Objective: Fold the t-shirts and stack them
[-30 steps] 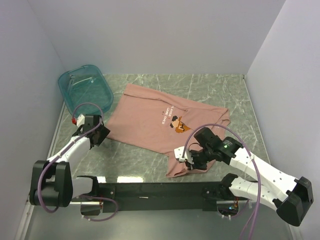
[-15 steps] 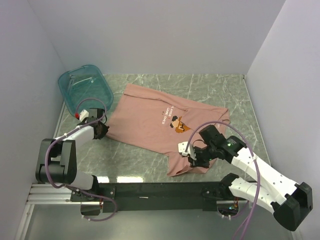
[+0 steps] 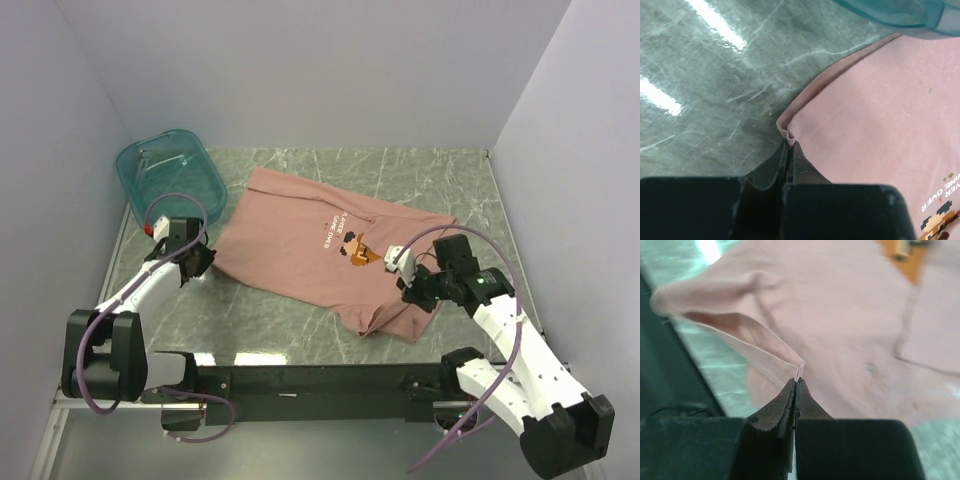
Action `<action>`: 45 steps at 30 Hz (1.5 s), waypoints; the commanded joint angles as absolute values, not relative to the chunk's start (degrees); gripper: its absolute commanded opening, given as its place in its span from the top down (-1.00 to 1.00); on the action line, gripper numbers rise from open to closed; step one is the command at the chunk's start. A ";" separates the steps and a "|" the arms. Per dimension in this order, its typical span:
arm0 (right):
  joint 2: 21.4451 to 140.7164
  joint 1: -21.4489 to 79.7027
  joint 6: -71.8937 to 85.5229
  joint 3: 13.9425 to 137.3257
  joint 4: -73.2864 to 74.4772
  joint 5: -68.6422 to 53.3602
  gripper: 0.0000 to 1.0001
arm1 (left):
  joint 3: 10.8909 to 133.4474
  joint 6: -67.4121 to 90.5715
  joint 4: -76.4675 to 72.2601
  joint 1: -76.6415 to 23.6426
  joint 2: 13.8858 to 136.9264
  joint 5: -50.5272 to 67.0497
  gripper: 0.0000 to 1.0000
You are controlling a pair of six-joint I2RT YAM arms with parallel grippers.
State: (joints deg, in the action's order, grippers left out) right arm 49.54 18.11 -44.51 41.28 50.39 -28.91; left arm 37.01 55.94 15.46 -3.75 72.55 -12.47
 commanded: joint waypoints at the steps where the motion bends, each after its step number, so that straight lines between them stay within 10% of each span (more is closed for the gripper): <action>1: 47.81 13.72 -41.93 44.47 44.48 -25.75 1.00 | 40.60 54.32 15.73 -3.60 73.21 -10.90 0.99; 45: 57.48 4.92 -31.11 48.78 23.21 -12.74 1.00 | 74.26 46.32 19.77 -4.04 104.32 -6.86 0.99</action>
